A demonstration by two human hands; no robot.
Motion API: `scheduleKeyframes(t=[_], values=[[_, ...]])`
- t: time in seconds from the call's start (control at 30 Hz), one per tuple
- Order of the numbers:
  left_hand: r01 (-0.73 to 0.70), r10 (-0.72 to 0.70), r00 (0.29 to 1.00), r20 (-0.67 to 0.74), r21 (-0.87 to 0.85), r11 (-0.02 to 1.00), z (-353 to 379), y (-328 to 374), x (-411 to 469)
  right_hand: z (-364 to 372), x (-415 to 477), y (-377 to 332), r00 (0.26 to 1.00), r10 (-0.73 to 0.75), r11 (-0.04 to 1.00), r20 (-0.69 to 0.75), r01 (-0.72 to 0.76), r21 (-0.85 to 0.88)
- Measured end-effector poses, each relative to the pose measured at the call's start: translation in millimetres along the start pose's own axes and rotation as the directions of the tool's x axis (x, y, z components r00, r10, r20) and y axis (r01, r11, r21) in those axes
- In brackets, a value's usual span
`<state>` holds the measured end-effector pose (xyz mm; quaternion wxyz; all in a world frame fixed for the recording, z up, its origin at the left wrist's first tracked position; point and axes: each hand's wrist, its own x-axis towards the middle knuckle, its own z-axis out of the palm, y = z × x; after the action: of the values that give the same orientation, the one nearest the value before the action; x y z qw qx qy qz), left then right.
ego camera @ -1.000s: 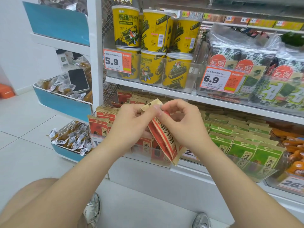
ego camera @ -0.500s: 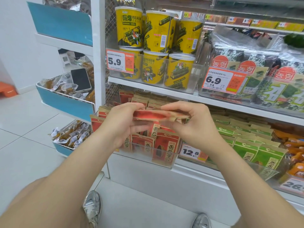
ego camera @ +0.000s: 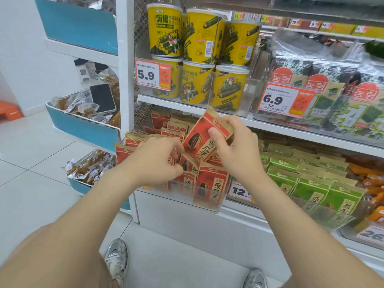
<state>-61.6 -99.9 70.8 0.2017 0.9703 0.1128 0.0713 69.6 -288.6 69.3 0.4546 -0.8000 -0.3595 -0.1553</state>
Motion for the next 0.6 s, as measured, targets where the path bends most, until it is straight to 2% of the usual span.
scheduleKeyframes(t=[0.1, 0.23, 0.33, 0.4, 0.5, 0.6], values=[[-0.048, 0.016, 0.986, 0.165, 0.194, 0.980, 1.7, -3.8, 1.9, 12.4, 0.0, 1.0, 0.989, -0.065, 0.987, 0.134, 0.083, -0.140], [-0.105, 0.044, 0.975, 0.219, 0.275, 0.956, 16.1, -11.3, 10.6, 26.5, 2.6, 1.0, 0.967, -0.087, 0.968, 0.240, 0.139, -0.208], [-0.127, 0.072, 0.980, 0.188, 0.300, 0.946, 19.9, -14.7, 13.5, 33.3, 4.5, -5.1, 0.953, -0.029, 0.974, 0.302, 0.095, -0.205], [-0.143, 0.094, 0.983, 0.159, 0.336, 0.931, 19.9, -14.7, 14.8, 35.5, 7.0, -7.8, 0.962, -0.012, 0.965, 0.273, 0.083, -0.250], [-0.160, 0.145, 0.987, 0.069, 0.407, 0.899, 17.5, -13.1, 17.3, 34.5, 12.2, -7.9, 0.974, 0.015, 0.983, 0.225, 0.027, -0.183], [-0.143, 0.175, 0.984, -0.038, 0.420, 0.896, 15.7, -11.1, 19.3, 33.6, 13.8, -9.8, 0.928, 0.074, 0.985, 0.366, -0.010, -0.173]])
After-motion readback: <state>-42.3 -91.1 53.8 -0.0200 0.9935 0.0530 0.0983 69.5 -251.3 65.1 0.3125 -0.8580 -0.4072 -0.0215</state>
